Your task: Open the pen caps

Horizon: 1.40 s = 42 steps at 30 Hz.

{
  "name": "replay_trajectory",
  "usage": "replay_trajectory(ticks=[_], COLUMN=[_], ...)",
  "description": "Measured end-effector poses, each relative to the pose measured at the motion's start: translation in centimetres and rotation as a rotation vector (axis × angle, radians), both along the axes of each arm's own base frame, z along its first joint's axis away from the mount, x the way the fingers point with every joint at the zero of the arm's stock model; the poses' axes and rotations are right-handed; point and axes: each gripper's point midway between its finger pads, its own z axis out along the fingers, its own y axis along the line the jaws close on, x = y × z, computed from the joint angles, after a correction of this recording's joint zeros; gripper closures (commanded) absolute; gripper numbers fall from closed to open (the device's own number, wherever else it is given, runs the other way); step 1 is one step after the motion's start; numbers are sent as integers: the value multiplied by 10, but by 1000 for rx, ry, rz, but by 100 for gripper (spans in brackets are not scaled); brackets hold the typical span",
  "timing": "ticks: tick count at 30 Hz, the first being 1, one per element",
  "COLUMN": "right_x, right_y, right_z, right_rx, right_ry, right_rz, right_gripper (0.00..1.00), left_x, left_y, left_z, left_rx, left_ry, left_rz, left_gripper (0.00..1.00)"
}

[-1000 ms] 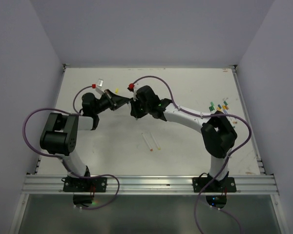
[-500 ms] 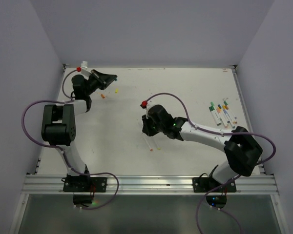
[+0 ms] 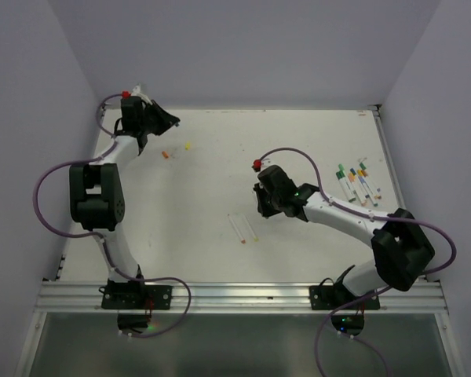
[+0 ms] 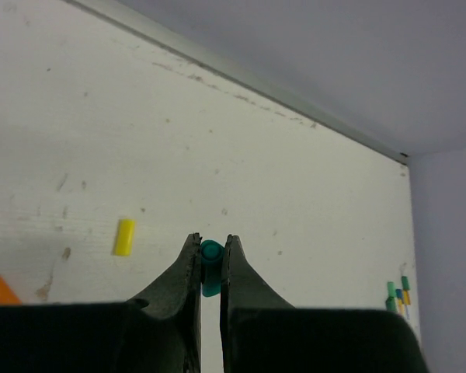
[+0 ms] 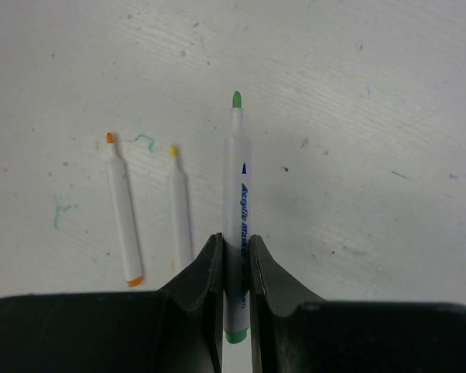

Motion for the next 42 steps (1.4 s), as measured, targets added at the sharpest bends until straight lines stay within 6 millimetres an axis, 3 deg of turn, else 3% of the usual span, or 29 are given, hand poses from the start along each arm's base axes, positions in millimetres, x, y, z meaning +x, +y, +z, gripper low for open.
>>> replay_trajectory(ticks=[4,9,12,20,22,23,25,26,27,29,31,33,36,39,41,42], right_x=[2,-13,-17,-36,-42,-45,-47,-47,-47,-40,-33,-17,23,58,68,73], right_y=[-17,-26,-27,-25,-17,-13,-6,-2,0,2,-9,-34,-89,-148,-171,-180], right_z=[-9,-29,-35,-57,-62,-64,-64,-63,-62,-55,-51,-43,-18,5,10,11], right_rx=[-23,-51,-49,-34,-30,-26,-14,-4,7,11,-3,-9,-3,-124,-217,-247], right_ry=[17,65,77,140,151,153,152,152,152,126,114,103,27,-115,-138,-128], right_rz=[-32,-22,-16,9,31,43,53,54,48,34,-12,-98,-279,-395,-410,-413], right_gripper=[100,100,100,99,91,77,56,33,3,1,1,1,1,2,12,17], left_x=[1,-24,-34,-38,-29,-22,-13,-11,-12,-14,-17,-14,-8,-8,-5,-5], left_y=[11,7,-4,-40,-53,-60,-69,-70,-71,-70,-69,-69,-70,-70,-71,-72], left_z=[-52,-117,-127,-120,-114,-112,-112,-115,-120,-132,-143,-146,-145,-147,-144,-143], left_rx=[108,197,217,255,260,261,262,263,265,272,278,277,283,290,289,289], left_ry=[162,368,404,372,353,337,321,323,332,360,390,398,388,386,376,375], left_rz=[27,18,-8,-73,-93,-102,-115,-117,-120,-120,-121,-126,-129,-139,-144,-144], left_gripper=[100,100,100,100,100,100,100,100,100,100,97,89,77,64,59,51])
